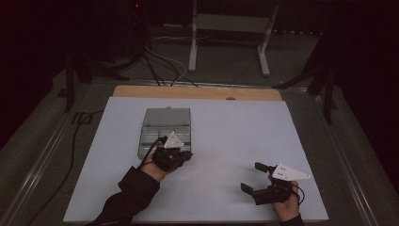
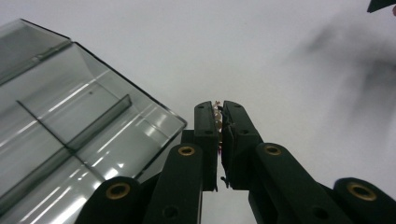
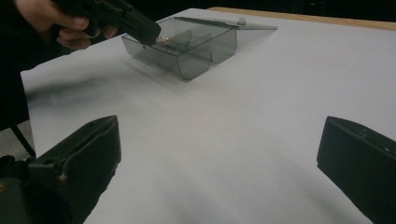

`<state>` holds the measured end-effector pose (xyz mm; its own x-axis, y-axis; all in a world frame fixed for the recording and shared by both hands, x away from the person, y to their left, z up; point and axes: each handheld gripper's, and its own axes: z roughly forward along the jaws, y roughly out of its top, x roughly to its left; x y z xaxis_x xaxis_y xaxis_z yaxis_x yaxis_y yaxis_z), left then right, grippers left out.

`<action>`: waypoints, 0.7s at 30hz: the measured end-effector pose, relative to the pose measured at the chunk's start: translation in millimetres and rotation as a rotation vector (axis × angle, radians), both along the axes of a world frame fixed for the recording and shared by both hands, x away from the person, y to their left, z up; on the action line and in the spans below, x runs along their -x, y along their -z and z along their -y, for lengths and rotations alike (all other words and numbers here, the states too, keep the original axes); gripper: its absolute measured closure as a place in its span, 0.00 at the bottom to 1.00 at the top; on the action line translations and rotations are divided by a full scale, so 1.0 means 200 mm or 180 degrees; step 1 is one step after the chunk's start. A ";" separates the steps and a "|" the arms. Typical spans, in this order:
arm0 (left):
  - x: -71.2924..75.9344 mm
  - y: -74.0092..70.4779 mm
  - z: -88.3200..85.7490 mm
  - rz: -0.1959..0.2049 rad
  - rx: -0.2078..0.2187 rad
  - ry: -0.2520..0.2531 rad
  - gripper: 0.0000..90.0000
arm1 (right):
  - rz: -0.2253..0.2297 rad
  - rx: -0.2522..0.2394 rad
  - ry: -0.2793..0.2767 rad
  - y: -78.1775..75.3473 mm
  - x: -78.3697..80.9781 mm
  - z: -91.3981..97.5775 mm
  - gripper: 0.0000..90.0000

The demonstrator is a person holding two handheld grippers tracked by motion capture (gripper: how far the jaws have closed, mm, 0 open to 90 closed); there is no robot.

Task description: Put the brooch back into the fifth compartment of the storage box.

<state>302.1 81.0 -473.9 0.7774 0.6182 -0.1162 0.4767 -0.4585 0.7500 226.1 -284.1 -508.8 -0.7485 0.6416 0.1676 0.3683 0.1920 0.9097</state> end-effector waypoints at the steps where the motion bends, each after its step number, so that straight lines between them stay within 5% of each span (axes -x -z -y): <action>1: 0.00 0.00 0.00 0.0014 -0.0003 0.0002 0.97 | 0.0001 0.0000 0.0000 0.00 0.00 0.00 0.00; 21: -0.06 -0.06 -0.15 0.0067 0.0142 -0.0158 0.97 | 0.0007 0.0007 -0.0008 0.00 0.00 0.00 0.00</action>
